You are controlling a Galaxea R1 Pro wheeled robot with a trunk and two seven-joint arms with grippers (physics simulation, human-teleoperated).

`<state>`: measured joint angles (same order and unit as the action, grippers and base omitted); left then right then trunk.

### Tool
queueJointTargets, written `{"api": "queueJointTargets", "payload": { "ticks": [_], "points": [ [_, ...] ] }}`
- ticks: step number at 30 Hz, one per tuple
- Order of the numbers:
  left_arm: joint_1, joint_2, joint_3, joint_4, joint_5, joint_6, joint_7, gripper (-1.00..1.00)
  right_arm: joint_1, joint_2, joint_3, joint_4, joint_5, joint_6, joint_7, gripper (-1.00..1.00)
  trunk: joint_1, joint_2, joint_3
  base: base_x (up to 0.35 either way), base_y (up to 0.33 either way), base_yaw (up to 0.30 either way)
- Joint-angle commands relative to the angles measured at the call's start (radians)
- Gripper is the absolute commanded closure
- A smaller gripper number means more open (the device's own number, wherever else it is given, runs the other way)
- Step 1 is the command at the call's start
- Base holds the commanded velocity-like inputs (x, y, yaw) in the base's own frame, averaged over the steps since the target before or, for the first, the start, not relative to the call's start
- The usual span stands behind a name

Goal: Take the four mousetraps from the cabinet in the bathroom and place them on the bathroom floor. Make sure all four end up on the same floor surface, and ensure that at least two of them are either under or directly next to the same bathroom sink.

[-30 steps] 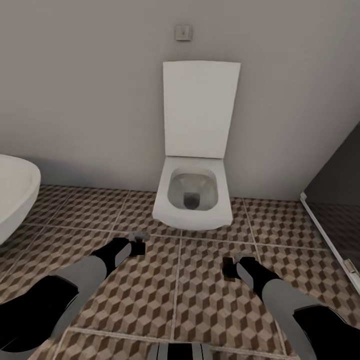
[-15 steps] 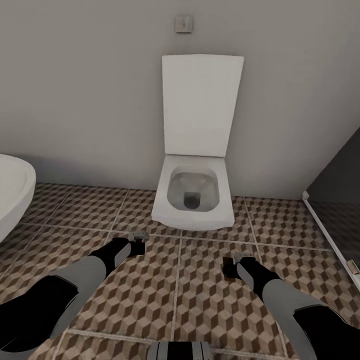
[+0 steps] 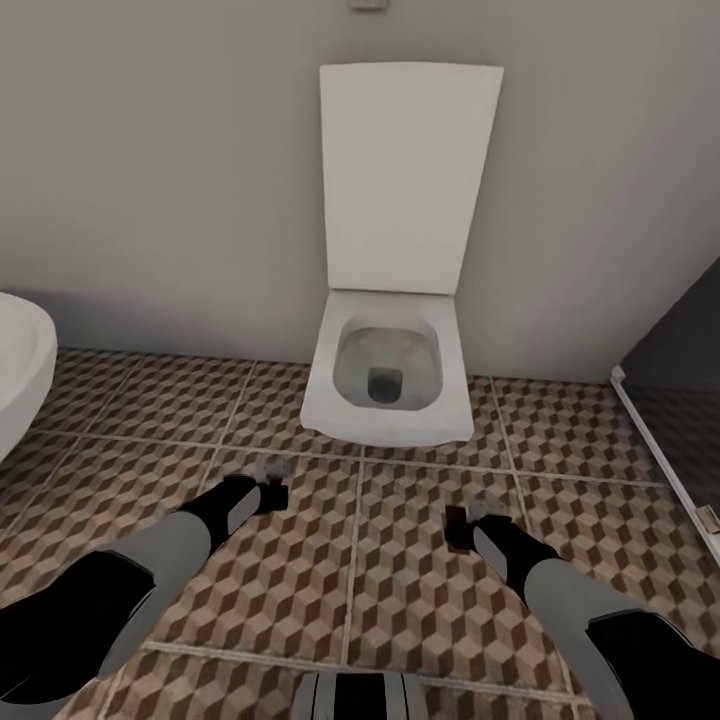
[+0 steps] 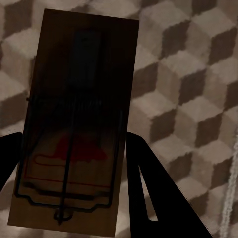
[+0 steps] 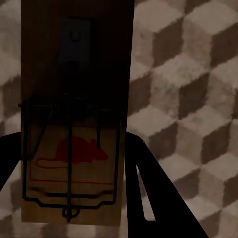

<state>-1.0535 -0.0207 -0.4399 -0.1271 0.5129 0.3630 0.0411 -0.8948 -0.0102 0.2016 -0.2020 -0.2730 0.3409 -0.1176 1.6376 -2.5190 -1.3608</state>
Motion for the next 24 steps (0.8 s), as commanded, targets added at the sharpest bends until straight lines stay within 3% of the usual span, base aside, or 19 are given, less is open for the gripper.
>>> {"api": "queueJointTargets", "payload": {
  "ticks": [1, 7, 11, 18, 24],
  "points": [
    [0.0, 0.0, -0.008, -0.002, 0.007, 0.004, 0.004, 1.0, 0.0, -0.001, 0.008, -0.002, -0.014, 0.003, -0.005, 1.0, 0.0, -0.001, -0.005, 0.0, 0.0, 0.0],
    [0.0, 0.001, -0.009, -0.001, 0.007, 0.001, 0.005, 1.0, 0.0, -0.001, 0.008, -0.002, -0.014, -0.004, -0.005, 1.0, 0.003, -0.002, -0.028, 0.0, 0.0, 0.0],
    [-0.001, 0.0, -0.01, -0.002, 0.008, -0.02, 0.002, 1.0, 0.001, -0.001, 0.008, -0.002, -0.014, -0.006, -0.005, 1.0, 0.003, -0.002, -0.028, 0.0, 0.0, 0.0],
    [-0.002, -0.003, -0.011, 0.01, 0.007, -0.115, -0.001, 1.0, 0.001, -0.001, 0.009, -0.002, -0.014, -0.008, 0.0, 1.0, 0.003, -0.002, -0.028, 0.007, 0.0, 0.0],
    [-0.002, -0.004, -0.011, 0.033, 0.006, -0.144, -0.001, 1.0, 0.001, -0.001, 0.009, -0.002, -0.014, -0.008, 0.015, 1.0, 0.003, -0.002, -0.028, 0.192, 0.0, 0.0]
  ]
}}
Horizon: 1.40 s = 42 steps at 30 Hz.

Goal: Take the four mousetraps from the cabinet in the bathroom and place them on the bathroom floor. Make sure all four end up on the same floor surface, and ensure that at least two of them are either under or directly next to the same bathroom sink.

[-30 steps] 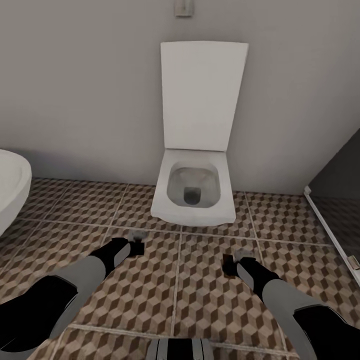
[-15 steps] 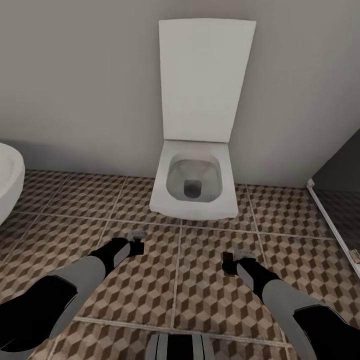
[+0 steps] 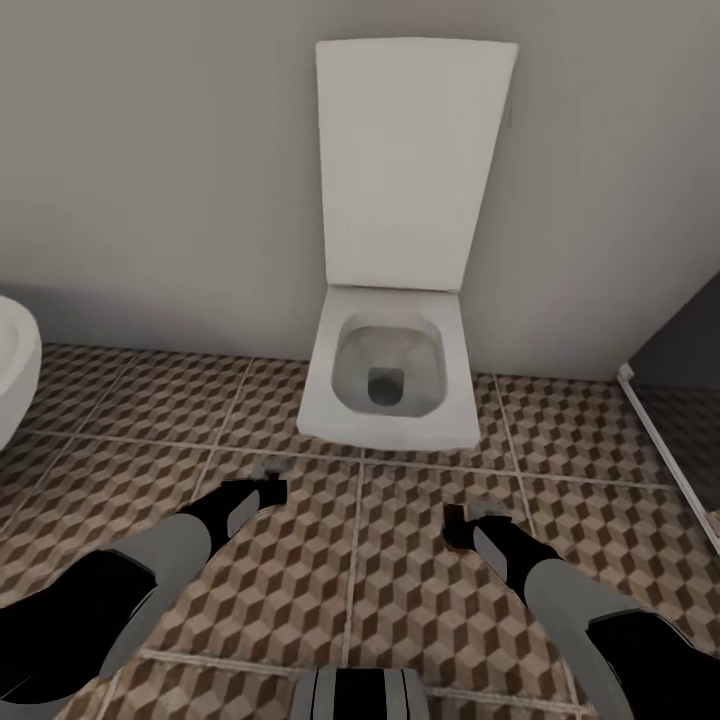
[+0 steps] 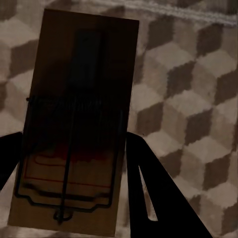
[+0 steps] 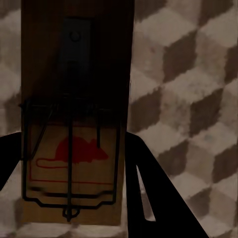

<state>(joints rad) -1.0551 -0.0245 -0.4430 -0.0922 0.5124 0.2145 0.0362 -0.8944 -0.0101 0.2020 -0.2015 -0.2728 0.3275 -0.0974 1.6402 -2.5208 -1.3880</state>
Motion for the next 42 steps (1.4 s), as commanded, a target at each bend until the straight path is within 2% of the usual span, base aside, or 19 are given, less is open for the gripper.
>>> {"api": "queueJointTargets", "payload": {
  "ticks": [1, 11, 15, 20, 26, 35, 42],
  "points": [
    [0.0, 0.0, -0.008, 0.001, 0.007, 0.0, 0.004, 1.0, 0.0, -0.001, 0.008, -0.003, -0.014, 0.005, -0.002, 1.0, 0.0, 0.0, -0.001, 0.297, 0.0, 0.0],
    [0.0, 0.0, -0.008, 0.007, 0.008, -0.027, 0.004, 1.0, 0.001, -0.001, 0.007, -0.002, -0.014, 0.005, 0.002, 1.0, 0.0, 0.0, -0.001, 0.24, 0.0, 0.0],
    [0.0, -0.001, -0.008, 0.009, 0.008, -0.044, 0.006, 1.0, 0.002, -0.002, 0.007, -0.002, -0.014, 0.0, 0.003, 1.0, 0.0, 0.0, -0.001, 0.034, 0.0, 0.0],
    [0.0, -0.001, -0.008, 0.009, 0.008, -0.048, 0.009, 1.0, 0.003, -0.006, 0.007, 0.003, -0.013, -0.048, 0.004, 1.0, 0.0, 0.0, -0.001, 0.007, 0.0, 0.0],
    [0.0, -0.002, -0.008, 0.023, 0.008, -0.05, 0.01, 1.0, 0.003, -0.008, 0.005, 0.052, -0.014, -0.108, 0.004, 1.0, 0.0, 0.0, -0.001, 0.0, 0.0, 0.0],
    [0.0, 0.0, -0.008, 0.032, 0.008, -0.05, 0.01, 1.0, 0.003, -0.013, 0.005, 0.055, -0.014, -0.114, 0.004, 1.0, 0.0, 0.0, -0.001, 0.0, 0.0, 0.0],
    [0.0, 0.0, -0.008, 0.036, 0.008, -0.05, 0.006, 1.0, 0.003, -0.029, 0.006, 0.06, -0.014, -0.115, 0.004, 1.0, 0.0, 0.0, -0.001, 0.0, 0.0, 0.0]
  ]
}}
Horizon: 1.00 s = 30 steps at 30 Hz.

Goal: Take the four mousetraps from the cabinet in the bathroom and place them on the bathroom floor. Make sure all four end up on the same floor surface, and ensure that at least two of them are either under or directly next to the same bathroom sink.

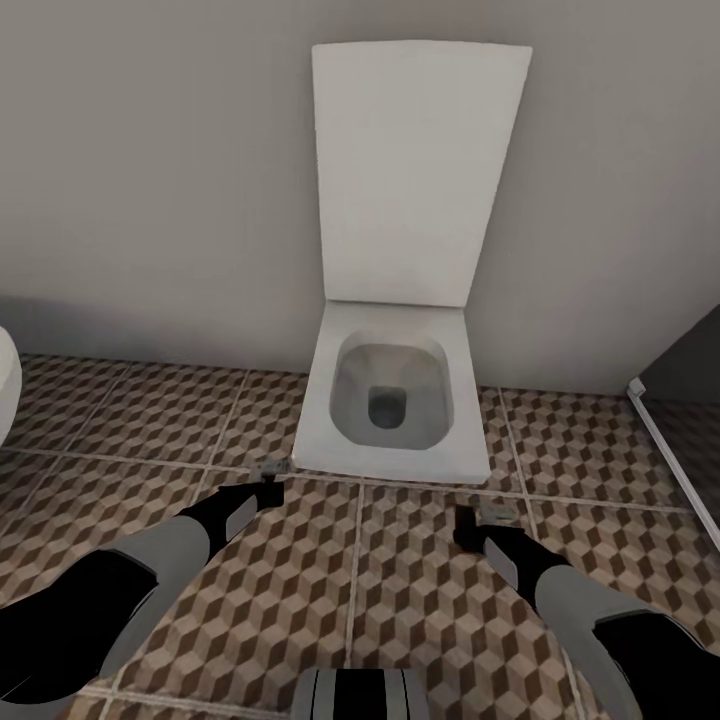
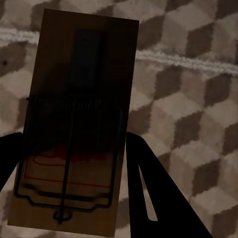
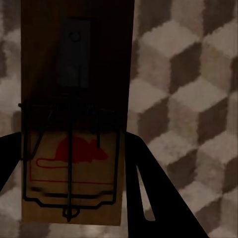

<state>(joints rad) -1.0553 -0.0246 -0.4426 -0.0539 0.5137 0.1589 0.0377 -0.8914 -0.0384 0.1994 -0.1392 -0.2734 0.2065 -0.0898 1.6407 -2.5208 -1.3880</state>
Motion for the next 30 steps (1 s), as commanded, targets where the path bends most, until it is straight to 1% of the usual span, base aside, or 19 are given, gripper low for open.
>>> {"api": "queueJointTargets", "payload": {
  "ticks": [1, 7, 17, 27, 30],
  "points": [
    [0.0, 0.0, -0.008, -0.002, 0.006, 0.005, 0.004, 1.0, 0.0, -0.001, 0.008, 0.0, -0.013, 0.005, -0.004, 1.0, 0.0, 0.0, -0.001, 0.0, 0.0, 0.0],
    [0.0, 0.0, -0.008, -0.001, 0.006, 0.005, 0.004, 1.0, 0.0, -0.003, 0.008, 0.022, -0.014, -0.026, -0.004, 1.0, 0.0, 0.0, -0.001, 0.0, 0.0, 0.0],
    [0.0, -0.001, -0.008, -0.001, 0.007, 0.005, 0.004, 1.0, 0.0, -0.004, 0.008, 0.03, -0.014, -0.075, -0.004, 1.0, 0.0, 0.0, -0.001, 0.0, 0.0, 0.0],
    [0.0, 0.0, -0.008, 0.0, 0.008, 0.005, 0.004, 1.0, 0.0, -0.005, 0.008, 0.03, -0.013, -0.082, -0.004, 1.0, 0.0, 0.0, -0.001, 0.0, 0.0, 0.0],
    [0.0, 0.0, -0.008, 0.001, 0.008, 0.005, 0.003, 1.0, 0.0, -0.005, 0.009, 0.035, -0.013, -0.082, -0.004, 1.0, 0.001, -0.001, -0.012, 0.0, 0.0, 0.0]
  ]
}}
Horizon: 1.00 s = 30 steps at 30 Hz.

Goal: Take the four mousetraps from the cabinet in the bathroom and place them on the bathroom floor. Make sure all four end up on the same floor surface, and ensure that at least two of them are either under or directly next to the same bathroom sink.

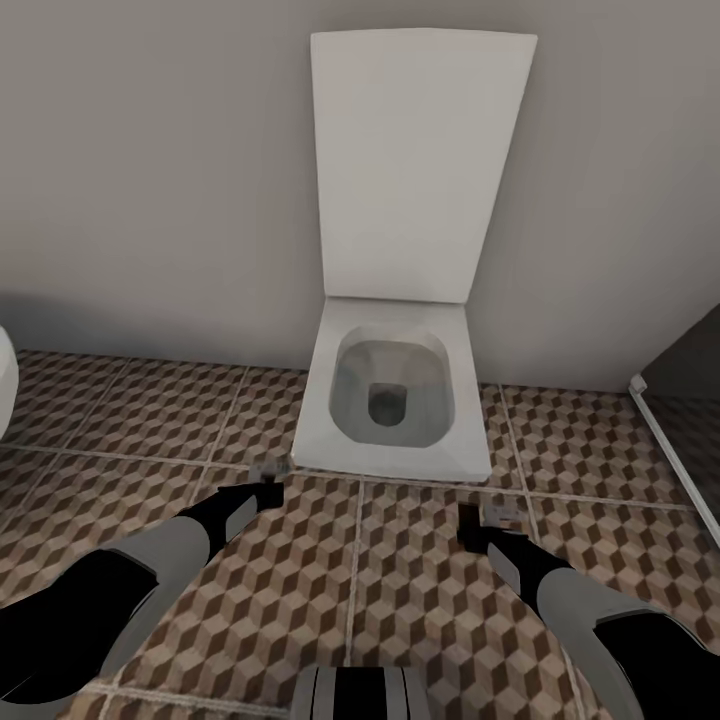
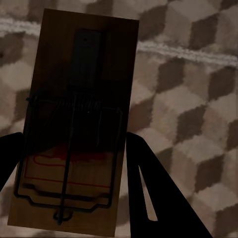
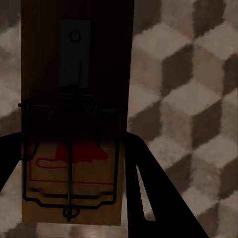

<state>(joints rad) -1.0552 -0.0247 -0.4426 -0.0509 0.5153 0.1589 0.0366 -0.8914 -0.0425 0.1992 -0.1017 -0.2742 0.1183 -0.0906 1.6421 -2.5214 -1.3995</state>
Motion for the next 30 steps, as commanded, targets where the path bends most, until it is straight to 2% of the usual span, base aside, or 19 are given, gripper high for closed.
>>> {"api": "queueJointTargets", "payload": {
  "ticks": [1, 18, 30],
  "points": [
    [0.0, 0.0, -0.008, 0.0, 0.006, 0.005, 0.004, 1.0, 0.0, 0.0, 0.009, 0.002, -0.013, 0.006, -0.003, 1.0, 0.0, -0.001, -0.005, 0.0, 0.0, 0.0],
    [0.0, -0.001, -0.008, 0.01, 0.006, 0.005, 0.003, 1.0, 0.0, -0.001, 0.009, 0.01, -0.013, -0.015, -0.002, 1.0, 0.008, -0.004, -0.07, 0.0, 0.0, 0.0],
    [0.0, -0.001, -0.008, 0.01, 0.007, 0.005, 0.003, 1.0, 0.0, 0.0, 0.009, 0.016, -0.013, -0.061, 0.003, 1.0, 0.008, -0.004, -0.07, 0.0, 0.0, 0.0]
  ]
}}
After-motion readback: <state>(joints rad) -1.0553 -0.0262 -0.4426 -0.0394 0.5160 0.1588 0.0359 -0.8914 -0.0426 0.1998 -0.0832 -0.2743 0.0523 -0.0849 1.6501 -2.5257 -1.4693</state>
